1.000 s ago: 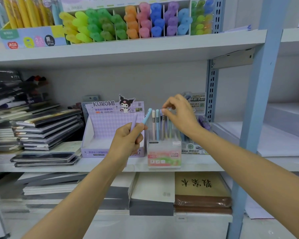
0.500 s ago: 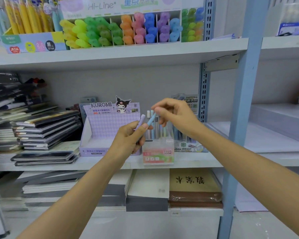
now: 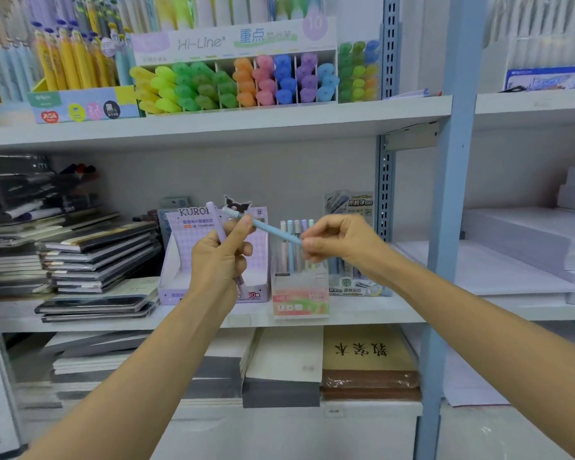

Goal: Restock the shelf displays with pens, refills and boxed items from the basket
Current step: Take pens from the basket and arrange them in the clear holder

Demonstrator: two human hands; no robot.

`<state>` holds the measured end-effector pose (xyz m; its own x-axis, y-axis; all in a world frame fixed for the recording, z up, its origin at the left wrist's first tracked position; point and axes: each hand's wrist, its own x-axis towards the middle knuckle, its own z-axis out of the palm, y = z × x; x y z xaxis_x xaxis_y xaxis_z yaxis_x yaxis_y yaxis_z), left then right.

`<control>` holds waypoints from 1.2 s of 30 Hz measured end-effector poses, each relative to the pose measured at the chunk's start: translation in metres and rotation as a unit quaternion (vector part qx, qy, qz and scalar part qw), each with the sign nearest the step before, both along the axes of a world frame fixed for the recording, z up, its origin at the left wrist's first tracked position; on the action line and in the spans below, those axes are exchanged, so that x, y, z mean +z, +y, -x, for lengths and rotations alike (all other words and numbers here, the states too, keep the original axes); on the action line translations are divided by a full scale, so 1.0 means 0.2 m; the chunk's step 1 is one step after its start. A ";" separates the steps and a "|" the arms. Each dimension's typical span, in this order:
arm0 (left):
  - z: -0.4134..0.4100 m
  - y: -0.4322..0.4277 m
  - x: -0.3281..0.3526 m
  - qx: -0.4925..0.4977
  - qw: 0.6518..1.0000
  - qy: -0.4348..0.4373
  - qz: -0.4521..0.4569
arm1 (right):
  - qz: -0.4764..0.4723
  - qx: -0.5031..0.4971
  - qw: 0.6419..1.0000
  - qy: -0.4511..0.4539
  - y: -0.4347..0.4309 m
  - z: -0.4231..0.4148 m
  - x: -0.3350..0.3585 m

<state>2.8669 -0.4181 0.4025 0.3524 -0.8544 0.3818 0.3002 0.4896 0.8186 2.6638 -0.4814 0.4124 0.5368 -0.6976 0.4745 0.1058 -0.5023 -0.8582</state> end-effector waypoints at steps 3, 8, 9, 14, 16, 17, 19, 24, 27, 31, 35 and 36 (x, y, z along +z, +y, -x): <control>0.02 0.01 0.01 0.022 0.998 -0.055 -0.001 | 0.046 0.002 0.995 0.084 0.02 -0.03 -0.01; 0.06 0.03 0.02 0.038 0.980 -0.196 0.000 | 0.152 -0.109 0.982 0.002 0.06 -0.09 0.10; 0.08 0.03 0.02 0.029 0.977 -0.210 0.005 | 0.163 -0.110 0.980 0.015 0.07 -0.10 0.12; 0.09 0.02 0.03 0.005 0.968 -0.250 0.021 | 0.159 -0.092 0.982 0.044 0.09 -0.14 0.17; 0.08 0.00 0.04 0.001 0.970 -0.244 -0.012 | 0.146 -0.111 0.983 -0.008 0.07 -0.12 0.17; 0.07 -0.01 0.03 -0.003 0.971 -0.236 -0.033 | 0.138 -0.132 0.981 -0.042 0.06 -0.11 0.18; 0.07 -0.04 0.01 -0.008 0.971 -0.231 -0.057 | 0.127 -0.180 0.970 -0.104 0.02 -0.08 0.18; 0.02 -0.05 -0.04 -0.037 0.963 -0.268 0.009 | 0.137 -0.280 0.944 -0.106 -0.12 -0.03 0.12; 0.01 -0.06 -0.06 -0.026 0.959 -0.283 0.003 | 0.148 -0.311 0.936 -0.067 -0.20 -0.04 0.05; 0.00 -0.11 -0.08 -0.018 0.967 -0.249 -0.045 | 0.165 -0.328 0.930 -0.004 -0.26 -0.07 -0.02; -0.02 -0.13 -0.10 -0.042 0.965 -0.257 -0.041 | 0.190 -0.337 0.920 0.060 -0.30 -0.09 -0.04; -0.03 -0.14 -0.11 -0.046 0.963 -0.264 -0.035 | 0.197 -0.337 0.918 0.071 -0.31 -0.09 -0.03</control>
<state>2.8721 -0.4453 0.3804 0.0465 -0.9028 0.4276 -0.1262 0.4194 0.8990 2.6822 -0.5425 0.4057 0.1227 -0.6827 0.7203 -0.4422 -0.6874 -0.5762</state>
